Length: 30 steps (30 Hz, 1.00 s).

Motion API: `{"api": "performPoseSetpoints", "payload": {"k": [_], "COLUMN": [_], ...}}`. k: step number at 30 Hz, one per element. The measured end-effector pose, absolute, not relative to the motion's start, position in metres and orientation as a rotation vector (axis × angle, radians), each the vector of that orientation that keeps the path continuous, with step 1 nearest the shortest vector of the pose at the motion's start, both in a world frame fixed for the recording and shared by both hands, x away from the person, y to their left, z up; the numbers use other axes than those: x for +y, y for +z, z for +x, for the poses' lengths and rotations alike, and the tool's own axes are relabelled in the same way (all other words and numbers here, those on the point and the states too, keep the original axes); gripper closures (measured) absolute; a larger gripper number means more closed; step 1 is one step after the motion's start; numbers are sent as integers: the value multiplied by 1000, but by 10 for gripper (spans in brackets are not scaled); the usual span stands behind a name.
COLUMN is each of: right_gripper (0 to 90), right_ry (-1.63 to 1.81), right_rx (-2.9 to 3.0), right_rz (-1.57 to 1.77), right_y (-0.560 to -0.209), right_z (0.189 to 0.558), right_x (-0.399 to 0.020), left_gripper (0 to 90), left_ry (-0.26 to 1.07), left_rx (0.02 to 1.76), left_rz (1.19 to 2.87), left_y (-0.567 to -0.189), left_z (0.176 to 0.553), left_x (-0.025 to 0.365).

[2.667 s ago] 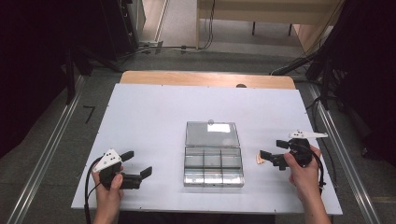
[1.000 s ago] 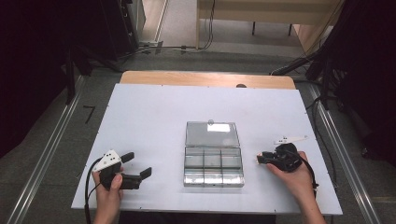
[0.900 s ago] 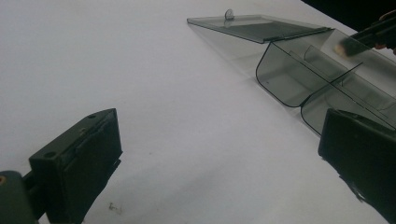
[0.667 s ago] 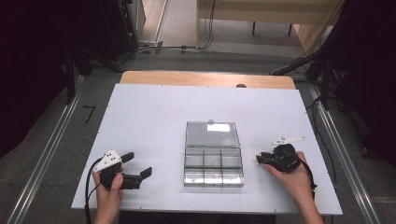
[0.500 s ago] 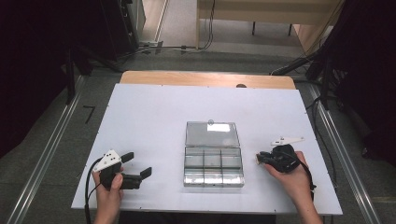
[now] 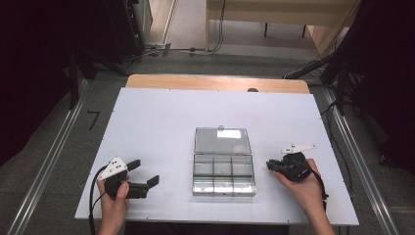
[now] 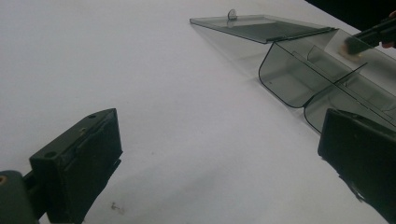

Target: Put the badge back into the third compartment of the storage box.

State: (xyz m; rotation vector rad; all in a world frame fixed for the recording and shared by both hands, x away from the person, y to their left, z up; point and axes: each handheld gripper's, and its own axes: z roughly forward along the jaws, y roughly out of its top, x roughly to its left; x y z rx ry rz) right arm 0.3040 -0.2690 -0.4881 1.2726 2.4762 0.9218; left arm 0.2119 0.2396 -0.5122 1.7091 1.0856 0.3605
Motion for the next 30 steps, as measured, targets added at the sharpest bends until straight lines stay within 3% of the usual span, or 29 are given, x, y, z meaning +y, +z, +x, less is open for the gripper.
{"api": "performPoseSetpoints", "payload": {"k": [30], "right_gripper": [822], "right_ry": [1106], "right_rx": [2478], "right_rz": [1235], "right_y": [-478], "right_z": [300], "right_x": [-269], "left_gripper": [0], "left_ry": [360], "left_rx": [1080], "left_rz": [1710], "left_y": [-512], "left_z": [212], "left_x": [239]}}
